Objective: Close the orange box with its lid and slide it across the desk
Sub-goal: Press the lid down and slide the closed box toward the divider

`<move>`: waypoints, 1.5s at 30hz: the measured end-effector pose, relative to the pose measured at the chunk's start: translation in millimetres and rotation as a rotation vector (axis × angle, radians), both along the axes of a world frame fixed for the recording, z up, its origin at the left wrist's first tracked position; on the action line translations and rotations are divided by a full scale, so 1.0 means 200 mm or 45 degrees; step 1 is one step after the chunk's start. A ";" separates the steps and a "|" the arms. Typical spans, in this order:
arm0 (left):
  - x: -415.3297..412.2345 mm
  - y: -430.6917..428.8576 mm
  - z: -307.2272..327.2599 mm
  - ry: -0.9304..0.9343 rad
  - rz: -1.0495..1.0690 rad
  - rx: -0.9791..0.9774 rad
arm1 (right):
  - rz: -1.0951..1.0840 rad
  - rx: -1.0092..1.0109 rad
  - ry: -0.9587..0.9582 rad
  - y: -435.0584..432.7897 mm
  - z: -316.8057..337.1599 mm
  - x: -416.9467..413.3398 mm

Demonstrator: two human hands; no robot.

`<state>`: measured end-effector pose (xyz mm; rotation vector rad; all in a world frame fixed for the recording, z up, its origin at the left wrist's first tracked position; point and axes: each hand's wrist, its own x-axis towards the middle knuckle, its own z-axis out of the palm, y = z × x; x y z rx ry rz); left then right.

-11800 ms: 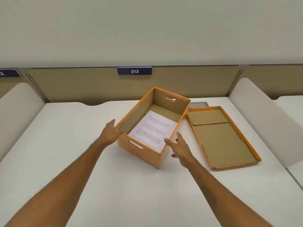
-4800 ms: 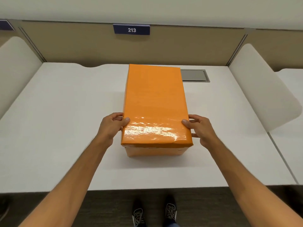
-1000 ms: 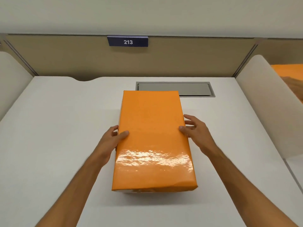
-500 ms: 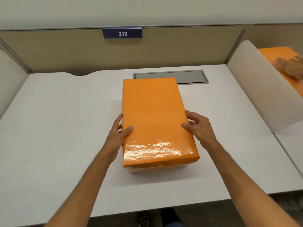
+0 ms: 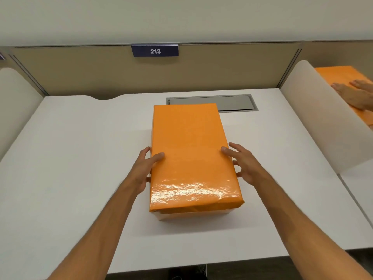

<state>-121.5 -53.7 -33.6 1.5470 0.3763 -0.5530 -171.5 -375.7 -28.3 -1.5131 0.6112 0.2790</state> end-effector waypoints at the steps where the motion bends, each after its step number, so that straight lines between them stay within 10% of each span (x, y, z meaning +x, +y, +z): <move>1: 0.01 0.00 0.00 0.035 -0.009 -0.001 | 0.027 0.018 0.033 0.00 0.00 0.01; 20: 0.10 0.35 0.14 -0.065 0.223 0.022 | 0.208 0.097 -0.099 0.35 0.09 0.30; 45: 0.96 1.96 0.23 0.028 0.164 0.059 | 0.213 0.077 -0.108 2.00 0.15 1.04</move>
